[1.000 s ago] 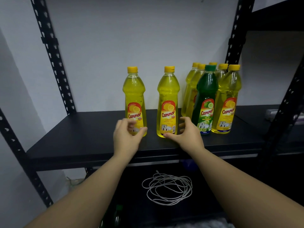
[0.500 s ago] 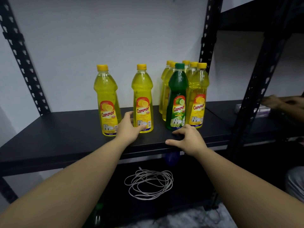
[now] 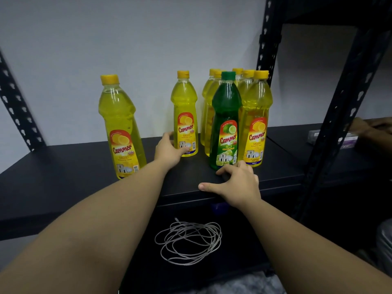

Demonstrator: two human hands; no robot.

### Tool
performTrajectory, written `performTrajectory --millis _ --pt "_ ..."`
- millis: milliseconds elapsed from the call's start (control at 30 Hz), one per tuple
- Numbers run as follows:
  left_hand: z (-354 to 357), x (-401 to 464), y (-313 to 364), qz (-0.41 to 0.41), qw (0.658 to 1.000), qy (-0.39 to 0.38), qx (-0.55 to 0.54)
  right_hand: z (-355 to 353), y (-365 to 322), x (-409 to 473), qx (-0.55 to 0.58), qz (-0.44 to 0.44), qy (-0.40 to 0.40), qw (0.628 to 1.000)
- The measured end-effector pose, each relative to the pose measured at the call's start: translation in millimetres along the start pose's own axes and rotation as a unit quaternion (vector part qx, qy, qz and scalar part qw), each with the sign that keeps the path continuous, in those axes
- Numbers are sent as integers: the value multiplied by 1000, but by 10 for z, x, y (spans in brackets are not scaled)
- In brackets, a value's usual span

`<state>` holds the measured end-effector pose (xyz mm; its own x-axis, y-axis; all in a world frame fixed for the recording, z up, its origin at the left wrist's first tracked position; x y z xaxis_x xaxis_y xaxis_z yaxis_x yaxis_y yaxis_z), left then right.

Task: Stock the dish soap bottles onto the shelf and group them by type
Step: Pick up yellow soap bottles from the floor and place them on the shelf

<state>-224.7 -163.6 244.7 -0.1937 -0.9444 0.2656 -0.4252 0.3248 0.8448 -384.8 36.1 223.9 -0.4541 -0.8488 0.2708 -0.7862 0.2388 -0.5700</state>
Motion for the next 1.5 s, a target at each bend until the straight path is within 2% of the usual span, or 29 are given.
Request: performTrajectory --millis 467,733,933,1000,1100,1200,1267,1367,1500 --pt "248 360 16 -13 1000 2 10 -9 13 1 -6 -22 -10 1000" --pt "-51 -288 39 46 991 -44 114 -22 -32 -32 -8 -12 -18 1000" --pt "-634 -968 -98 80 991 -63 91 -28 -120 -94 -14 -21 -25 999" --pt "-884 -1143 -172 87 992 -43 86 -6 -183 -125 -11 -40 -26 999" --pt "-1275 -1299 -282 93 992 38 79 76 -352 -175 1 -77 -27 997" --pt "-1576 -1264 -424 58 989 99 89 176 -547 -190 13 -98 -43 994" --pt "-1650 -1158 -510 17 995 77 67 230 -641 -177 23 -98 -53 993" --pt "-1620 -1003 -544 -11 1000 1 -10 278 -726 -139 44 -90 -65 993" --pt "-1611 -853 -553 -18 999 -12 -43 280 -713 -50 59 -79 -75 992"
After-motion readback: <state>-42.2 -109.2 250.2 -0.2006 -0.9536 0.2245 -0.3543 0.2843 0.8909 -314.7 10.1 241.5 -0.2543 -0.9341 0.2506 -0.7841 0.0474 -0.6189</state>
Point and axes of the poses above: each hand's wrist, its own x-axis towards the middle knuckle, its own z-axis out of the palm, y = z × x, the point moved 4 cm from there along x, towards the middle knuckle, and after that the axes turned 1 degree about y, right-handed, at the moved point
